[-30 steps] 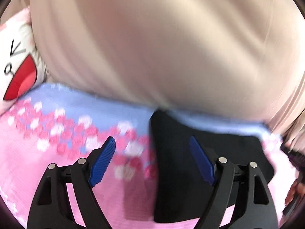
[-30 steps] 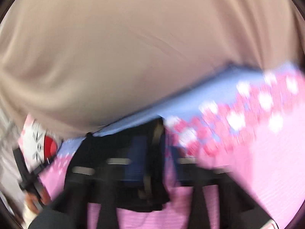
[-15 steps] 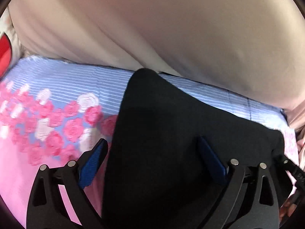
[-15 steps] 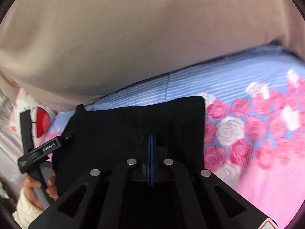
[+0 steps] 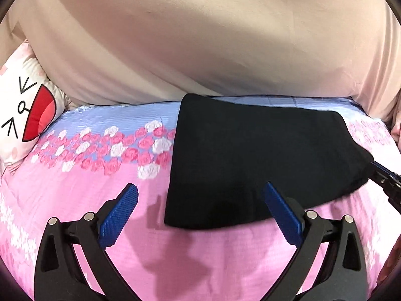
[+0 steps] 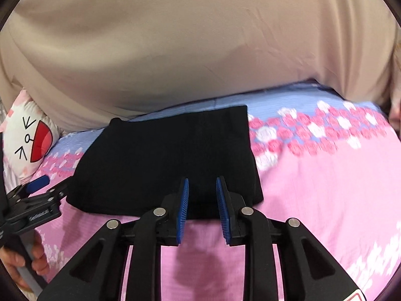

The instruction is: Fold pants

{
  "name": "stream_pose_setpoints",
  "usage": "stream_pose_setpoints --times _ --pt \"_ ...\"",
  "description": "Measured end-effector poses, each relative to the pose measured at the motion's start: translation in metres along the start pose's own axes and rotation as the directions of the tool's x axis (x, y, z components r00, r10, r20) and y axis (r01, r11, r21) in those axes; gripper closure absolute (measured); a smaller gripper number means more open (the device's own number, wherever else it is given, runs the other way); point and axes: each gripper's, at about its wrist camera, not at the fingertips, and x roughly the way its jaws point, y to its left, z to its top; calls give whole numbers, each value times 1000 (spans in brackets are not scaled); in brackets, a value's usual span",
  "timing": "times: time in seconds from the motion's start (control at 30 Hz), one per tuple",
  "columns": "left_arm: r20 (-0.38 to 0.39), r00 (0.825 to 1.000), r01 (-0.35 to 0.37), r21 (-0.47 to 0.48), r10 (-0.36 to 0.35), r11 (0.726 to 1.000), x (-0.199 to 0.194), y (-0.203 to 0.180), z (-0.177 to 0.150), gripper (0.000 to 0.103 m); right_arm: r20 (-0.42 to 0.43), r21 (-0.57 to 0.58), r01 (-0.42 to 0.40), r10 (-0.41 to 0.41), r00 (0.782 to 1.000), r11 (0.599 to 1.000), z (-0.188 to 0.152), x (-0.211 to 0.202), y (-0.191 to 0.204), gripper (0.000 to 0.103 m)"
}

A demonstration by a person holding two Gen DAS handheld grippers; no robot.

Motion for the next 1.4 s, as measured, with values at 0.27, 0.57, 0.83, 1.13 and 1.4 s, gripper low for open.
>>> stream_pose_setpoints --times 0.27,0.57,0.83,1.13,1.4 --pt "9 1000 -6 -25 6 1000 -11 -1 -26 5 12 9 41 -41 999 999 -22 -4 0 69" --pt "36 999 8 -61 -6 998 -11 5 -38 5 21 -28 91 -91 996 995 -43 -10 6 69" --pt "84 996 24 -53 -19 998 -35 12 -31 5 71 -26 96 -94 993 995 -34 -30 5 35" --pt "-119 929 292 -342 -350 893 42 56 -13 5 -58 185 -80 92 994 980 1 15 -59 30" --pt "-116 903 347 -374 -415 860 76 47 0 27 -112 307 -190 234 966 932 7 70 -72 21"
